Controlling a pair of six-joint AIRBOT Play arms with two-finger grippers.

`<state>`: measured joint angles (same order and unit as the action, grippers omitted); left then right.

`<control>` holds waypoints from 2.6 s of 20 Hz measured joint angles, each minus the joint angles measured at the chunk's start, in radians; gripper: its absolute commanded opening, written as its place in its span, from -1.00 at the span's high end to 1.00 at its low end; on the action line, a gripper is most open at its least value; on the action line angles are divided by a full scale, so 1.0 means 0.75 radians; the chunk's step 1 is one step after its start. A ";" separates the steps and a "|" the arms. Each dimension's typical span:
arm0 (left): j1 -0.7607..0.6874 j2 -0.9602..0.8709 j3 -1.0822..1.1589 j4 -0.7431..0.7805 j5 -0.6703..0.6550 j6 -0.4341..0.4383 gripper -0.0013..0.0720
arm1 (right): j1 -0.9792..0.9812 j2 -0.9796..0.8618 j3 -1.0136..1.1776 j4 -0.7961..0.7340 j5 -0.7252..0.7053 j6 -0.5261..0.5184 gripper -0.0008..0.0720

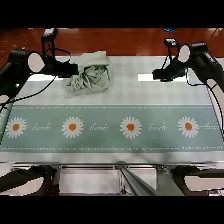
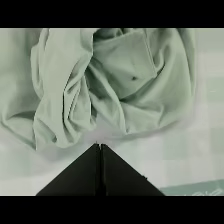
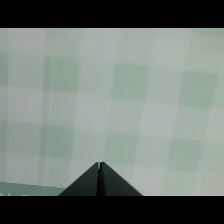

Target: Fold the shirts.

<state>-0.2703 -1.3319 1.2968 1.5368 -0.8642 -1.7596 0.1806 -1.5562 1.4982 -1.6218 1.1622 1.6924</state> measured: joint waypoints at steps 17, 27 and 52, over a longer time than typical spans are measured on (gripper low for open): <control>0.087 -0.299 0.219 0.017 0.713 0.290 -0.41 | 0.024 0.000 0.000 0.028 0.127 -0.067 0.05; 0.164 -0.985 0.930 -0.154 -0.186 0.328 -0.41 | 0.128 0.000 0.000 -0.089 0.148 0.016 0.05; 0.148 -0.090 1.008 -0.384 -0.267 0.330 0.90 | 0.136 0.859 0.000 -0.091 0.202 0.047 0.05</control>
<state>-0.1593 -1.3994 2.0529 1.2488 -1.0641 -1.5120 0.2829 -0.9119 1.4982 -1.6901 1.3136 1.7275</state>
